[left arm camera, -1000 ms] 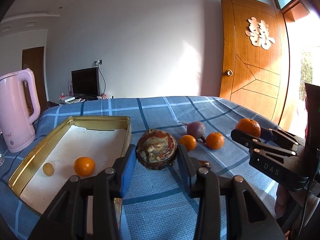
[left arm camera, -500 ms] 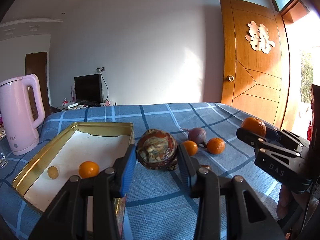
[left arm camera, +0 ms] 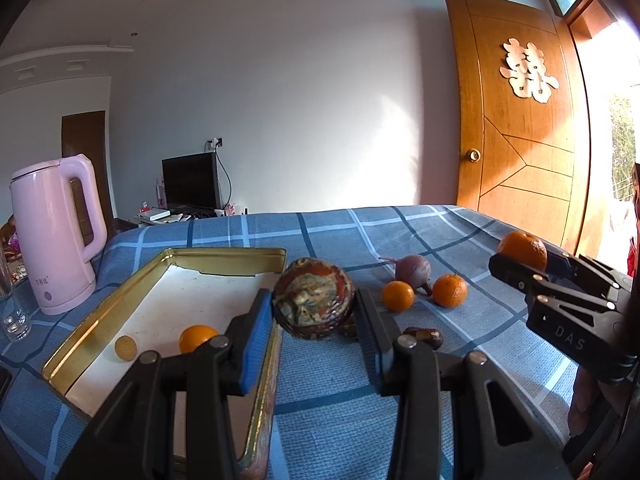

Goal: Organize fruits
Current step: 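Lift and carry the brown nut and mandarin toward the tin tray with both tools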

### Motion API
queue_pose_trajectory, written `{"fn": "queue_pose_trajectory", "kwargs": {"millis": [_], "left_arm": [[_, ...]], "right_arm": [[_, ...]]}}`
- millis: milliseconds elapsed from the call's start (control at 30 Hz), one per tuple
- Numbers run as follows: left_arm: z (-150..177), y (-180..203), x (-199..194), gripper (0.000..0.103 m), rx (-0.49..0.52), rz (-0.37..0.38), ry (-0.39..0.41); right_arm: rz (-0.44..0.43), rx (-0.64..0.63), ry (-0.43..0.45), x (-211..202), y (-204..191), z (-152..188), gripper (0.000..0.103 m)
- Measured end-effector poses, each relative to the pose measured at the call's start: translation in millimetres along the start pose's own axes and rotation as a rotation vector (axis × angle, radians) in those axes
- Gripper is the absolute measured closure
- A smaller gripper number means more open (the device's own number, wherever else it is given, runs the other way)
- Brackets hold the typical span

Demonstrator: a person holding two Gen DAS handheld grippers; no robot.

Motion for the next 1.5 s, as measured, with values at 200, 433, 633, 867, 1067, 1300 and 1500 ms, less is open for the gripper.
{"fn": "queue_pose_trajectory", "kwargs": {"millis": [200,433,633,867,1067,1300,1500], "left_arm": [[1.7,-9.3,2.3,0.060,-0.007,-0.018,-0.018],[5.4,-23.7,5.5,0.060,-0.020,-0.038,-0.039],[8.3,-33.6,7.2,0.060,-0.021,-0.051,-0.053],[11.8,-46.6,8.5,0.060,-0.021,-0.070,-0.069],[16.0,-63.1,8.7,0.060,-0.032,-0.093,-0.086],[23.6,-86.6,7.4,0.060,-0.062,-0.133,-0.111],[29.1,-103.8,5.3,0.060,-0.084,-0.161,-0.130]], "right_arm": [[-0.018,-0.008,-0.013,3.8,-7.2,0.9,0.055],[-0.037,-0.021,-0.029,9.3,-18.4,2.3,0.055],[-0.062,-0.026,-0.048,15.1,-29.3,3.8,0.055],[-0.087,-0.039,-0.064,22.3,-44.0,5.6,0.055],[-0.112,-0.057,-0.075,27.6,-59.6,7.8,0.055],[-0.157,-0.084,-0.092,32.8,-85.0,11.9,0.055],[-0.190,-0.105,-0.103,37.1,-101.2,13.8,0.055]]}}
Point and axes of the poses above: each gripper's, at about its wrist camera, not at the fingertips, and x roughly the way its jaws point, y to its right, z to its underside, the point moved 1 cm from there along x, roughly the way its jaws point, and after that the axes turned 12 degrees about x, right-handed, at the moved point
